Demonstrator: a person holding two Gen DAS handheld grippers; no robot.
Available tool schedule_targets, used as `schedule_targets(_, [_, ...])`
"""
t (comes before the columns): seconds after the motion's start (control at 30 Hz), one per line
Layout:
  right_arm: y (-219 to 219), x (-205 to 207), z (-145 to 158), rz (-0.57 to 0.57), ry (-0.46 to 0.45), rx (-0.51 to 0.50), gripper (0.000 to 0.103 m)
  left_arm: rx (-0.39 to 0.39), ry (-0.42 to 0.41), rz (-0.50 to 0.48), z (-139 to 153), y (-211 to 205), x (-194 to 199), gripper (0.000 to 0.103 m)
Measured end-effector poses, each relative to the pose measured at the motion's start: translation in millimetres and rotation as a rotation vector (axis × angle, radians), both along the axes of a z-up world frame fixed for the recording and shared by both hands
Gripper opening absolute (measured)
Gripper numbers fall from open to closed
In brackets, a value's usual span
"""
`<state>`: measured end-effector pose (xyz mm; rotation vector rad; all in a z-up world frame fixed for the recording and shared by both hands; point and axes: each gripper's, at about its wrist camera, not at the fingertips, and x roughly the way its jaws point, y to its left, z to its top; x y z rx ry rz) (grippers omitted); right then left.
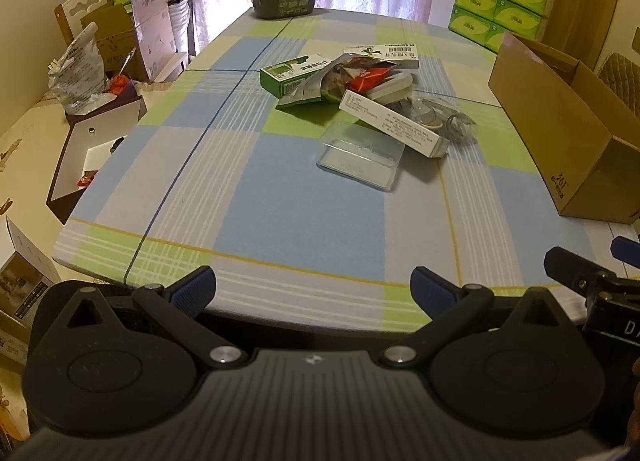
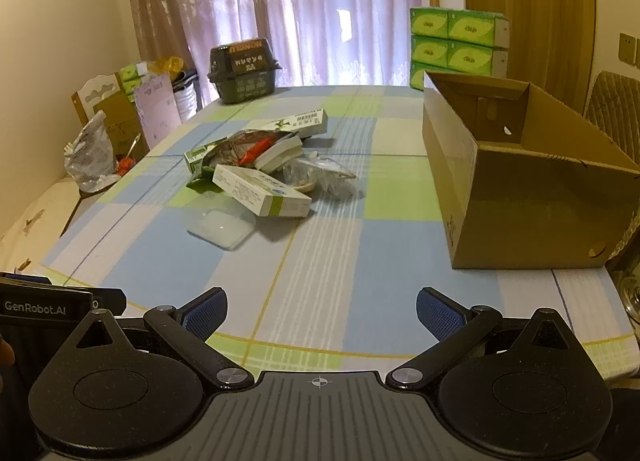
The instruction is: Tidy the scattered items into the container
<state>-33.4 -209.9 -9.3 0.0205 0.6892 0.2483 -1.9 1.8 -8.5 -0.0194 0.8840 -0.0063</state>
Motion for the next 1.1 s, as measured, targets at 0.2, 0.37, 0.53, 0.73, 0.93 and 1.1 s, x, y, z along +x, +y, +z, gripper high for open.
schedule_targets(0.2, [-1.3, 0.9, -1.9, 0.002, 0.019, -0.001, 0.103, -0.006, 0.004, 0.000, -0.7, 0.2, 0.4, 0.102])
schedule_targets(0.37, [-1.6, 2.1, -2.8, 0.005, 0.034, -0.003, 0.103, -0.008, 0.004, -0.001, -0.6, 0.2, 0.2, 0.102])
schedule_targets(0.53, [-1.8, 2.5, -3.4, 0.005, 0.041, 0.000, 0.103, -0.011, 0.005, -0.001, -0.8, 0.2, -0.5, 0.102])
schedule_targets(0.73, [-1.6, 2.8, -4.8, 0.007, 0.050, 0.001, 0.103, -0.014, 0.005, 0.003, -0.1, 0.6, -0.2, 0.102])
schedule_targets(0.93, [-2.2, 3.7, -7.5, 0.006, 0.059, 0.005, 0.103, -0.016, 0.008, 0.007, -0.1, 0.5, 0.5, 0.102])
schedule_targets(1.1, [-1.6, 5.7, -11.9, 0.008, 0.073, 0.008, 0.103, -0.012, 0.013, 0.010, -2.7, 1.0, 1.2, 0.102])
